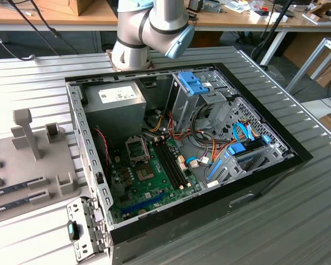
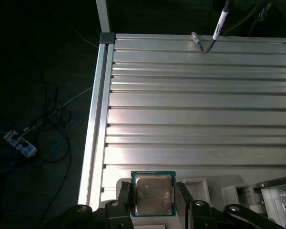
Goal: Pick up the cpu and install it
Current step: 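Pick up the cpu and move it towards the insertion slot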
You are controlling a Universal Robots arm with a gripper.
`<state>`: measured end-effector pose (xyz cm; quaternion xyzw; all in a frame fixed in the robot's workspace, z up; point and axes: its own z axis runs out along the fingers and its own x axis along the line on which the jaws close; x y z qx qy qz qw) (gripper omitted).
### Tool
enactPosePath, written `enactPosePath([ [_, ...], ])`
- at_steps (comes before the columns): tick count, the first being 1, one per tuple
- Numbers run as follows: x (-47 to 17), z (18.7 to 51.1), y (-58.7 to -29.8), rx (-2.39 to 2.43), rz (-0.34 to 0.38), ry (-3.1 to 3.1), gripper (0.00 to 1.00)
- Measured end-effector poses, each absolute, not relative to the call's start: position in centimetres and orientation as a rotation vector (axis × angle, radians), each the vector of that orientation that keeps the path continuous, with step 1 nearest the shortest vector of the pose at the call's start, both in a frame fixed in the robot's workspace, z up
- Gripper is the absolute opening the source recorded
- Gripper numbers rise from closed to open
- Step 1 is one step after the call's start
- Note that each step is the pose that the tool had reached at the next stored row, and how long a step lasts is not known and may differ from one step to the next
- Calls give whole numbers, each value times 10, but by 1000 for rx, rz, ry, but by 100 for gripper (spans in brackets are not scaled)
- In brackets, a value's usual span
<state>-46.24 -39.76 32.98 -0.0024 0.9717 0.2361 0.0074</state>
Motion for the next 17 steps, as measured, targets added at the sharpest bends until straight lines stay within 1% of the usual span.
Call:
enactPosePath([
  [17,-462,335,-398,-8,756,3034,47],
])
